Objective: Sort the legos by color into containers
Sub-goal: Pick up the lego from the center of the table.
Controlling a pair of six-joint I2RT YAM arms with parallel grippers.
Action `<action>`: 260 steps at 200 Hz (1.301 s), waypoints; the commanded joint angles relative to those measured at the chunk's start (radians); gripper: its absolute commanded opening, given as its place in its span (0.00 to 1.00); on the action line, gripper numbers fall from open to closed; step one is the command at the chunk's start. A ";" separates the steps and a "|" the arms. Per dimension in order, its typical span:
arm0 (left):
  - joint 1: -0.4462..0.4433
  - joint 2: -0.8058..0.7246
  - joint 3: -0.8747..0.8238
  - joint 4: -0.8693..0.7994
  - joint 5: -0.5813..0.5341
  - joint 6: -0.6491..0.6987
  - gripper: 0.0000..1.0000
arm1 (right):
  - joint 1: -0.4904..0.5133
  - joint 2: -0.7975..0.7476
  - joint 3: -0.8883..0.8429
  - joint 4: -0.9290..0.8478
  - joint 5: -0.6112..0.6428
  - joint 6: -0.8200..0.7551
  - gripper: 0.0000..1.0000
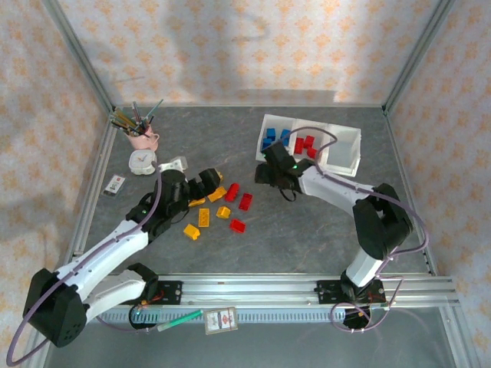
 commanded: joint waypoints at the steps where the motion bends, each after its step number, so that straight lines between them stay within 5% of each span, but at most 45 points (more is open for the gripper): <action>1: 0.016 -0.045 -0.030 -0.049 -0.038 -0.019 0.99 | 0.054 0.034 -0.013 0.038 -0.010 0.074 0.78; 101: 0.030 -0.072 -0.052 -0.067 -0.045 -0.023 0.99 | 0.204 0.226 0.081 0.042 0.006 0.184 0.75; 260: 0.033 -0.054 -0.021 -0.046 0.009 -0.021 0.99 | 0.177 0.142 0.026 0.001 0.083 0.150 0.31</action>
